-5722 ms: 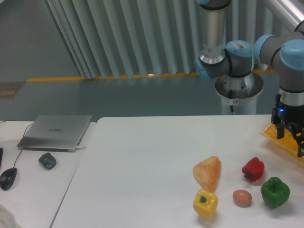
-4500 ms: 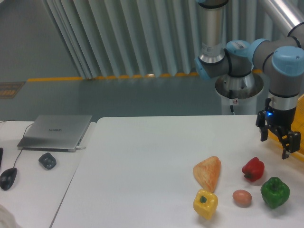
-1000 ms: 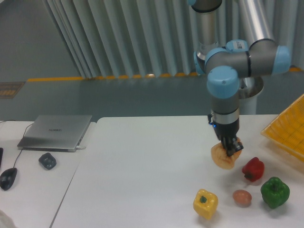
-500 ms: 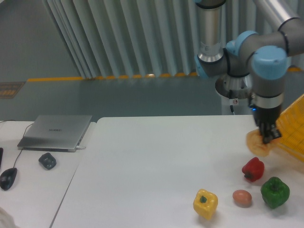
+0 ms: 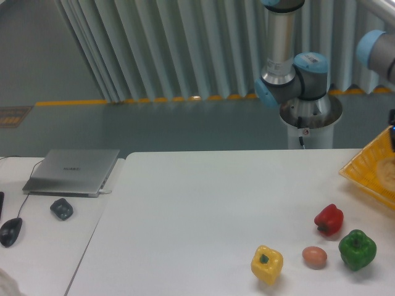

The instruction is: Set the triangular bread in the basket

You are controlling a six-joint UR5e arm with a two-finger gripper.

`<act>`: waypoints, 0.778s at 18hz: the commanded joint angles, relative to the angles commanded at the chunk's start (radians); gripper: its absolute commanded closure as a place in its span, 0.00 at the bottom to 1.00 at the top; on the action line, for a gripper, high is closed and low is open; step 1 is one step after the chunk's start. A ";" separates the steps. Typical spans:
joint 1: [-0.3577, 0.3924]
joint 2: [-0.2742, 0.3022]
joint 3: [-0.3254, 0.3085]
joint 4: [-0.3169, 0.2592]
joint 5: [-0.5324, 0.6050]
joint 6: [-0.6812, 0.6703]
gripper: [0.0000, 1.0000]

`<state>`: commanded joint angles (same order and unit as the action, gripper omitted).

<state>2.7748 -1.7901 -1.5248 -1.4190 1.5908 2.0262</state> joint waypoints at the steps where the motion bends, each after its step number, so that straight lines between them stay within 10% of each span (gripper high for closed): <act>1: 0.005 -0.002 0.000 0.002 0.000 0.006 0.51; 3: 0.017 -0.006 0.000 0.006 0.000 0.029 0.00; 14: 0.011 -0.002 -0.006 0.015 -0.006 0.025 0.00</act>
<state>2.7857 -1.7917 -1.5309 -1.4036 1.5846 2.0509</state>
